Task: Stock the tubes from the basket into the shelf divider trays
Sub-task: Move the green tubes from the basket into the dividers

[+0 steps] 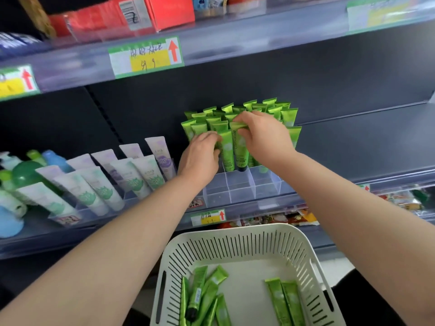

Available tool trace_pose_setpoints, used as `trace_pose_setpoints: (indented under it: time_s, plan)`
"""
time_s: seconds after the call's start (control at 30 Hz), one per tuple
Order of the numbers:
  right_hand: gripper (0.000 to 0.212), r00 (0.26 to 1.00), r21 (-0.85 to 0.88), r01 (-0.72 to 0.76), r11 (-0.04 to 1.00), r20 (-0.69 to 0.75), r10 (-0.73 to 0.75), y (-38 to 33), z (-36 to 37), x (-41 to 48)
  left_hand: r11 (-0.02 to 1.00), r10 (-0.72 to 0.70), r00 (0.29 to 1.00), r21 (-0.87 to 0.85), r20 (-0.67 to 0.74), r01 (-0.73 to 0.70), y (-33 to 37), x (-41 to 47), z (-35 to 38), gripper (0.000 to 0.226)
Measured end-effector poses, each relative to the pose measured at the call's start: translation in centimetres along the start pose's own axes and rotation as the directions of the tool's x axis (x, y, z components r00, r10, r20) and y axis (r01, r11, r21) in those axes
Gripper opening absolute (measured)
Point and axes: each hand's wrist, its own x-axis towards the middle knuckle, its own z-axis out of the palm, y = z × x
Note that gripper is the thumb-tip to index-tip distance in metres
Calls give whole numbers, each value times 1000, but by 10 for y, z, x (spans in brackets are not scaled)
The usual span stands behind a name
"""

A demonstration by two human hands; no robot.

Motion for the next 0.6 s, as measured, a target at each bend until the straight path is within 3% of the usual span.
trace_pose_setpoints:
  time_s: [0.13, 0.33, 0.6]
  plan:
    - [31, 999, -20, -40, 999, -7, 40, -4, 9, 12, 998, 56, 998, 9, 27, -57, -12, -16, -2, 29]
    - [32, 986, -117, -89, 989, 131, 105, 6, 35, 15, 998, 68, 997, 5, 37, -69, -16, -24, -9, 27]
    - [41, 987, -170, -40, 985, 150, 66, 9, 47, 9, 997, 76, 995, 17, 63, -77, -19, -29, -11, 30]
